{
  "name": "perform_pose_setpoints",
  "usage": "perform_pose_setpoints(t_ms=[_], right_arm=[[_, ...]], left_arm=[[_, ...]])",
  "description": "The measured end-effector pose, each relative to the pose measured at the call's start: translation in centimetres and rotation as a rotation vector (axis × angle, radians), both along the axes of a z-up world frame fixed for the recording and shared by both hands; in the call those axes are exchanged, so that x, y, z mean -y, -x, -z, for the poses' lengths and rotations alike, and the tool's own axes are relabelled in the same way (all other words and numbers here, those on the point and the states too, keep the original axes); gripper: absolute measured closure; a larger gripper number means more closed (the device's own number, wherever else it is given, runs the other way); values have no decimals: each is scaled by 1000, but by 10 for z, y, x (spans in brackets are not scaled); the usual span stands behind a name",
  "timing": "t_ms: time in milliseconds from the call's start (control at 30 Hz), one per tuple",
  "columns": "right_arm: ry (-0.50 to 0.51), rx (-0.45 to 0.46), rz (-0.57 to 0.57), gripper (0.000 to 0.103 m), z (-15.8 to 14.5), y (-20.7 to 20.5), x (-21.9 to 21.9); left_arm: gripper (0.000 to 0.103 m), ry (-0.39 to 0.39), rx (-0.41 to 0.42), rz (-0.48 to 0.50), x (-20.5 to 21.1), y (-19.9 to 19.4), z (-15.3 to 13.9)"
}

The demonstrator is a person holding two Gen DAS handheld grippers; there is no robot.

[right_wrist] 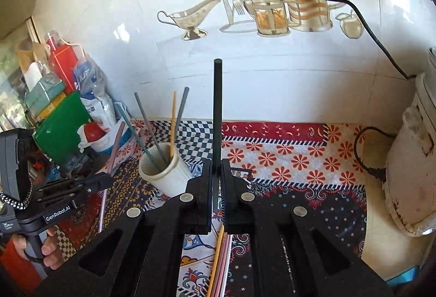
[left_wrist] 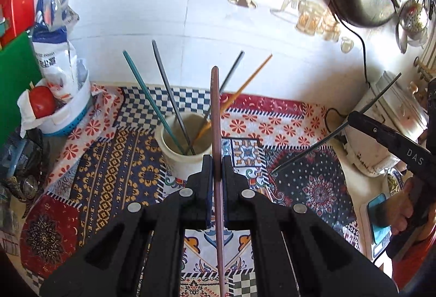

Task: Organize utensils
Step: 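Lift both held sticks upright and carry them over the white cup, then lower both sticks into the cup and open both tools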

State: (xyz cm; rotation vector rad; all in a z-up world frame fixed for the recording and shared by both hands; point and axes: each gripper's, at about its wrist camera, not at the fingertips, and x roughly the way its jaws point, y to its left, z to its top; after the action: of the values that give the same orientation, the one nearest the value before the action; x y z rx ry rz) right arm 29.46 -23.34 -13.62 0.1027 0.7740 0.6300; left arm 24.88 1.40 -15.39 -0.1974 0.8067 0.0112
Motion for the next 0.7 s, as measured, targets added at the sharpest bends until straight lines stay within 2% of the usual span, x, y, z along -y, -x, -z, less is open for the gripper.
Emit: perform_pose_setpoints(t_ms=[400,700], right_arm=[[-33,105,-114,98,-44,12,-43],[-51,127,-168,98,-53,5,-72]], left_arm=[[99,-16,136,-90,-37,-7,-41],[99,-25,221,-138,-56,-32,-59]])
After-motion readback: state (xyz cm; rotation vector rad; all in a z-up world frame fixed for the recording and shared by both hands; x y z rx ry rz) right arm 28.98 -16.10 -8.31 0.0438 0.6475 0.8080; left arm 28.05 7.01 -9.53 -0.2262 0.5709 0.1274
